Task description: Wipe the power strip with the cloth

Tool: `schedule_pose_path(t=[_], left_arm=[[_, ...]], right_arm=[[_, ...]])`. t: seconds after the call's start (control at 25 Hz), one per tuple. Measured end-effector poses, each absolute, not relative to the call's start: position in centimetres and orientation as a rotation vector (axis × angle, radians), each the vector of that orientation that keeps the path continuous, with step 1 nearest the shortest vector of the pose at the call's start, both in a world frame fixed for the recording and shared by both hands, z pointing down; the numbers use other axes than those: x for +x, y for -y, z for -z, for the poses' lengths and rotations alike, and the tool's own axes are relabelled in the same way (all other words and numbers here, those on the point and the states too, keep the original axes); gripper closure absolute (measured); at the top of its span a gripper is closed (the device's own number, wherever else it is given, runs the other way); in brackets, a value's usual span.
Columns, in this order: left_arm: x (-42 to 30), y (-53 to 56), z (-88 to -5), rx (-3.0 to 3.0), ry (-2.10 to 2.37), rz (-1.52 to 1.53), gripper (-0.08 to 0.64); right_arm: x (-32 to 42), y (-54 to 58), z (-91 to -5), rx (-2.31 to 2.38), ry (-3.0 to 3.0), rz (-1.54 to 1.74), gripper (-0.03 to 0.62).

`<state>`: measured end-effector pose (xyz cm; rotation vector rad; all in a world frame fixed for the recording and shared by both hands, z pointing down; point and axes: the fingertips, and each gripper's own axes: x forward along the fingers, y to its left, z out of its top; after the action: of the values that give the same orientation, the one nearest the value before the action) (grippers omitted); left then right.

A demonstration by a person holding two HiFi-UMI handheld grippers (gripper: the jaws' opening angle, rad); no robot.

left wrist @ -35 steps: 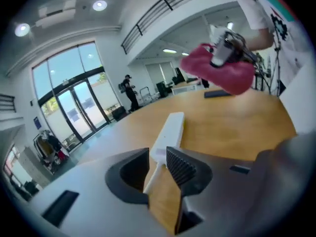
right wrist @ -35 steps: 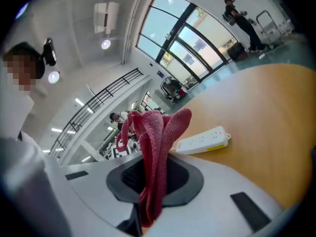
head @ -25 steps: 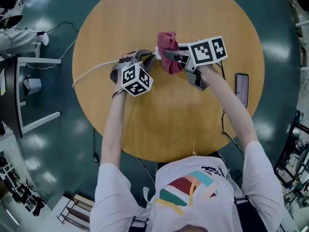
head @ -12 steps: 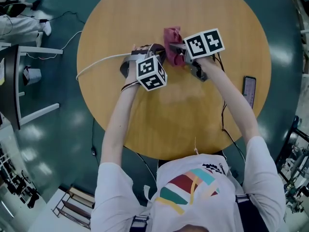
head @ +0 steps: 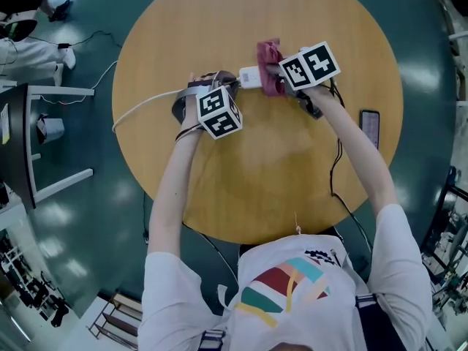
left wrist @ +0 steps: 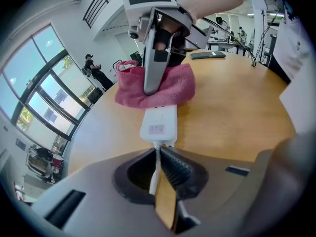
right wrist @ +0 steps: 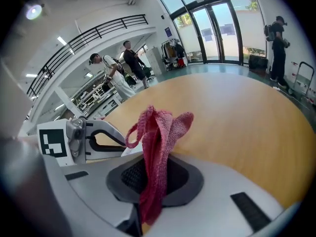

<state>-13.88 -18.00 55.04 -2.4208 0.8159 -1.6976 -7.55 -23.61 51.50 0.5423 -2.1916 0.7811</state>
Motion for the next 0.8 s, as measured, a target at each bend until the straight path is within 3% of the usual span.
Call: schedule_pose_path(t=[0.44,0.8], left_arm=[[-13.7,18.3,-54.7,-2.418,-0.801,1.766,0.482],[-14.0,18.7,-54.8,-2.419,-0.814,1.771,0.483]], right_arm=[[1.4,26.3,-51.3,0.702,2.132,-0.809,0.552],[3.5,27.2,-51.8,0.768,2.114,-0.806,0.552]])
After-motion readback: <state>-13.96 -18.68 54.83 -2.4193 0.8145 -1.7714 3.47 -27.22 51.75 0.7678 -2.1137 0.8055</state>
